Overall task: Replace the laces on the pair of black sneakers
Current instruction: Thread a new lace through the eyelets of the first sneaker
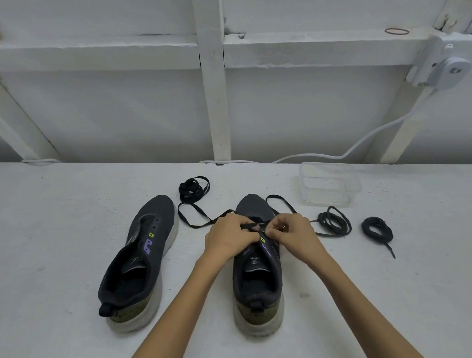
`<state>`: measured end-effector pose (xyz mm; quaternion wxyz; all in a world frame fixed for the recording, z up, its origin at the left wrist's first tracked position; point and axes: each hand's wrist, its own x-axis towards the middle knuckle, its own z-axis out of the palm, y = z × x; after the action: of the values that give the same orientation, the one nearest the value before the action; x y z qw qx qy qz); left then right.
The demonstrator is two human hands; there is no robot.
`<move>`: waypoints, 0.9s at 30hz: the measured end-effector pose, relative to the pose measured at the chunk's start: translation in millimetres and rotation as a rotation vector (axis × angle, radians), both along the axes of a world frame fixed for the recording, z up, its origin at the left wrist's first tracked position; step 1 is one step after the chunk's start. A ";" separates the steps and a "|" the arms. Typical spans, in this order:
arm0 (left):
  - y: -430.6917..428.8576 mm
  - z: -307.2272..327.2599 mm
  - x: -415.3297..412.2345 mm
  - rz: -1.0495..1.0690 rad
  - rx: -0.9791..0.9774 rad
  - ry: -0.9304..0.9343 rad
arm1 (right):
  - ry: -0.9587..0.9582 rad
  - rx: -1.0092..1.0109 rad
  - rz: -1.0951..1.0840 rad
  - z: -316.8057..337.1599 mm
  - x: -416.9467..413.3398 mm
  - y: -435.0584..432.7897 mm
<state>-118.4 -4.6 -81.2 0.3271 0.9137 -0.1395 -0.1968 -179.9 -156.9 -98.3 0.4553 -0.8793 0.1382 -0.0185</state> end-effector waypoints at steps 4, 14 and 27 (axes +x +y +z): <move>-0.8 -6.9 1.4 0.047 -0.133 0.080 | -0.001 -0.244 0.088 8.8 -0.1 -0.4; 1.3 -15.4 -0.3 0.038 -0.314 0.114 | 0.048 -0.654 0.218 26.9 8.9 11.1; 0.2 -24.4 0.9 -0.034 -0.203 -0.048 | 0.172 0.344 -0.016 12.5 5.0 -4.6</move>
<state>-117.5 -4.5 -105.6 0.4113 0.8777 -0.1820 -0.1652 -174.8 -161.5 -85.8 0.5853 -0.7857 0.1848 0.0771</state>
